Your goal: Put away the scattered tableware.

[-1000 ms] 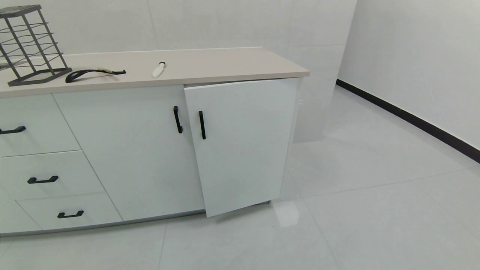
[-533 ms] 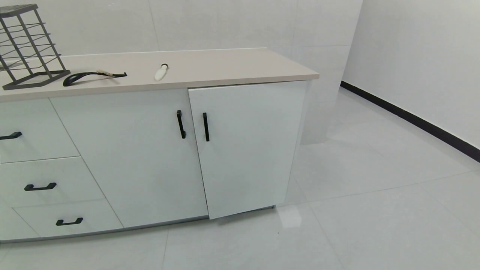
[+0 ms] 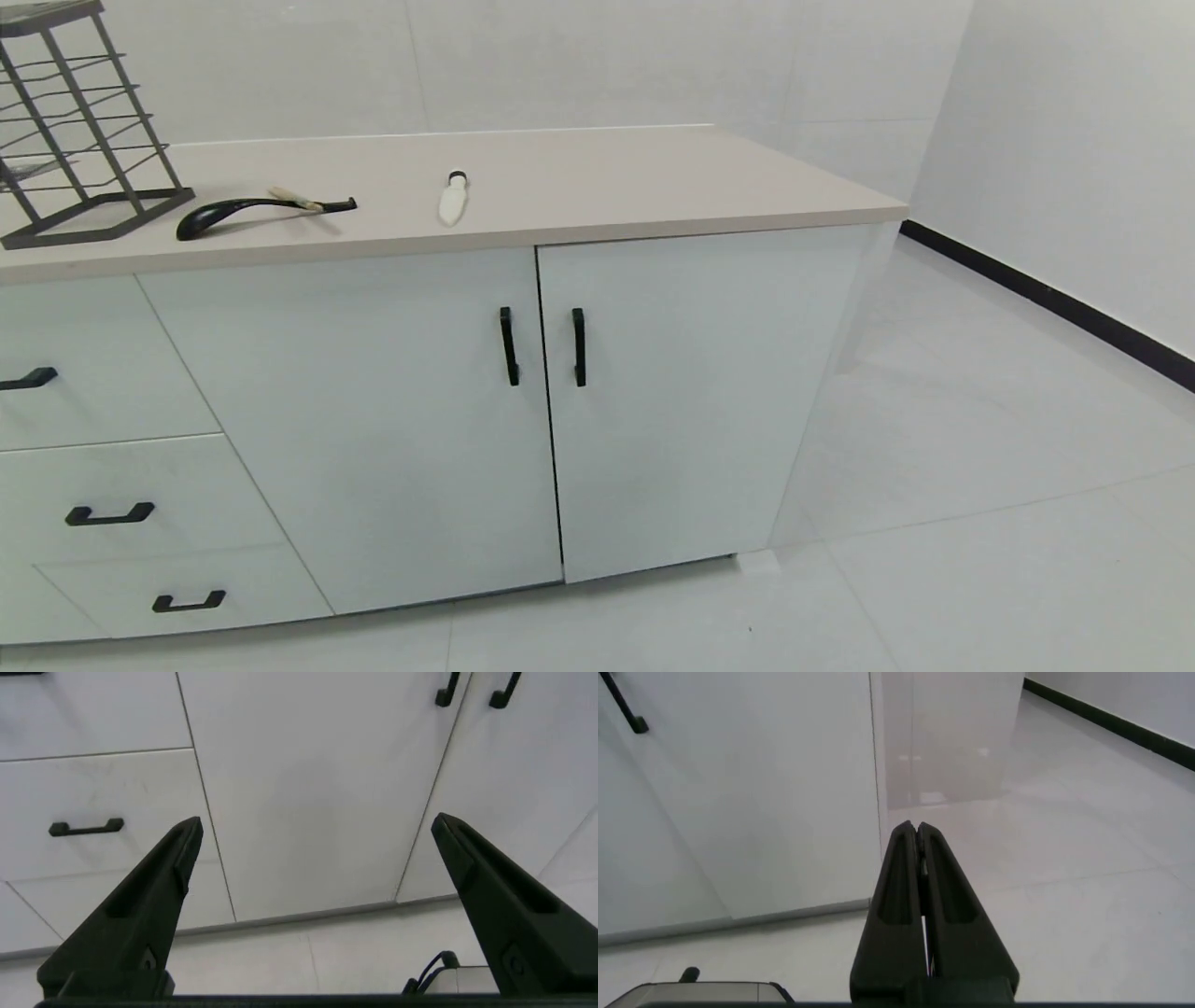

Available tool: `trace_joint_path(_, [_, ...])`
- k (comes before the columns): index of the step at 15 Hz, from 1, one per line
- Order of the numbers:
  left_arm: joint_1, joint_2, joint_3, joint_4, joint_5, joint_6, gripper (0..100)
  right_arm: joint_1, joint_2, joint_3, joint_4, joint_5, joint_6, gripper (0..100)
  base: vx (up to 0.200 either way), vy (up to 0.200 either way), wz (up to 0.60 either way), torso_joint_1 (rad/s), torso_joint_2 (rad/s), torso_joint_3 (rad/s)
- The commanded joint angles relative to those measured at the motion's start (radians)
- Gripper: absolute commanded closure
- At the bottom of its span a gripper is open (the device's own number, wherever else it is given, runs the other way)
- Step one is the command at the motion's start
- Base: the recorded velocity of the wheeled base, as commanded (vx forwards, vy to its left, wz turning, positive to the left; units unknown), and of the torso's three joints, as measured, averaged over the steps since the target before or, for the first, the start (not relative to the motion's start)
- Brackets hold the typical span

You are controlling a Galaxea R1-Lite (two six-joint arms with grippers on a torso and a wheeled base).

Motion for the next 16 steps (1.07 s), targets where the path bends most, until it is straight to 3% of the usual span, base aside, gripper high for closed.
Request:
trace_joint_path(1, [0.0,0.001,0.0,0.0,0.0,0.0,0,0.0,0.003,0.001,0.0,0.001,0.0,100,0.0,0.0,0.6,-0.002,0.0,0.002])
trace_joint_path(5, [0.0,0.001,0.0,0.0,0.0,-0.001,0,0.0,0.003,0.002,-0.001,0.001,0.0,100,0.0,0.0,0.6,0.005,0.0,0.001])
trace_joint_path(7, [0.0,0.001,0.0,0.0,0.0,-0.003,0,0.0,0.003,0.002,-0.001,0.001,0.0,100,0.0,0.0,0.0,0.0,0.0,0.0])
trace_joint_path(16, [0.0,0.001,0.0,0.0,0.0,-0.003,0,0.0,0.003,0.001,-0.001,0.001,0.0,100,0.0,0.2,0.0,0.003,0.0,0.002])
